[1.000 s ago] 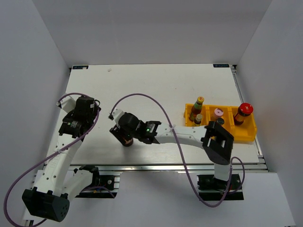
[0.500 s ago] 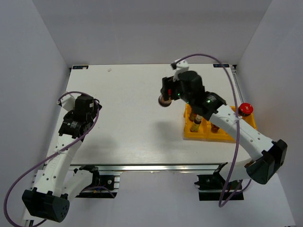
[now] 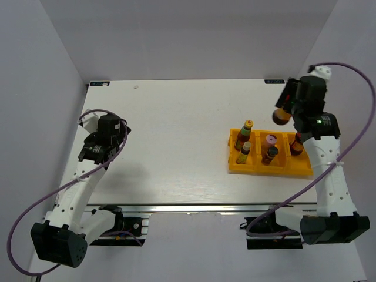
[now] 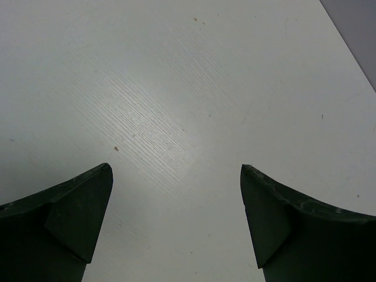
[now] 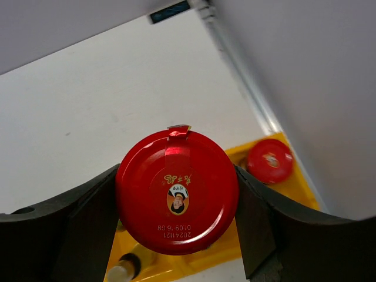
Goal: Organize the condiment bottles
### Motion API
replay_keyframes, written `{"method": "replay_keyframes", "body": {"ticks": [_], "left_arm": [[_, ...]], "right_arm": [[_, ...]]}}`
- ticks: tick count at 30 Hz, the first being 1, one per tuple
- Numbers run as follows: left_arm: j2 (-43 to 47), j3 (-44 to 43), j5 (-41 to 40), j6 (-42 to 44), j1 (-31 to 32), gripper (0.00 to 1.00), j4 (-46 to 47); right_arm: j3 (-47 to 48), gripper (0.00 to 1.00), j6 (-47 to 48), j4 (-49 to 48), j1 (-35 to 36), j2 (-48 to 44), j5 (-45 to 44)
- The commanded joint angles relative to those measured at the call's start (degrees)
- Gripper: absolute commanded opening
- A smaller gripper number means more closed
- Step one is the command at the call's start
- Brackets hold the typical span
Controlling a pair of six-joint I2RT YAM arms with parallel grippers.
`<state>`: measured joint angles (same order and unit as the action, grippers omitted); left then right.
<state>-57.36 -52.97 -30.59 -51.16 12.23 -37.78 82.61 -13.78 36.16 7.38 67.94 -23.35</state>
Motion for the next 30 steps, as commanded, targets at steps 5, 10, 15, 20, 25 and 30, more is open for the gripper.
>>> {"method": "replay_keyframes", "body": {"ticks": [5, 10, 15, 20, 25, 30], "left_arm": [[-2.75, -0.99, 2.37, 2.55, 0.25, 0.98, 4.03], [-4.51, -1.96, 2.99, 3.34, 0.34, 0.98, 4.3], [-5.65, -2.49, 3.52, 3.78, 0.25, 0.98, 4.73], [-6.0, -2.58, 3.17, 4.05, 0.25, 0.98, 4.64], [-6.18, -2.49, 3.17, 3.96, 0.25, 0.98, 4.47], [-5.83, -2.49, 1.85, 3.96, 0.25, 0.98, 3.86]], "right_arm": [[-1.3, 0.1, -4.24, 0.66, -13.43, -5.36, -6.08], [-7.0, 0.09, -6.17, 2.07, -18.45, -7.91, -7.93], [-12.46, 0.1, -6.79, 2.25, -20.56, -9.84, -7.59], [-18.62, 0.1, -7.31, -0.82, -21.79, -11.25, -7.59], [-22.14, 0.09, -6.96, -4.96, -22.23, -11.34, -7.5], [-26.53, 0.1, -5.83, -12.32, -22.58, -11.78, -8.55]]}}
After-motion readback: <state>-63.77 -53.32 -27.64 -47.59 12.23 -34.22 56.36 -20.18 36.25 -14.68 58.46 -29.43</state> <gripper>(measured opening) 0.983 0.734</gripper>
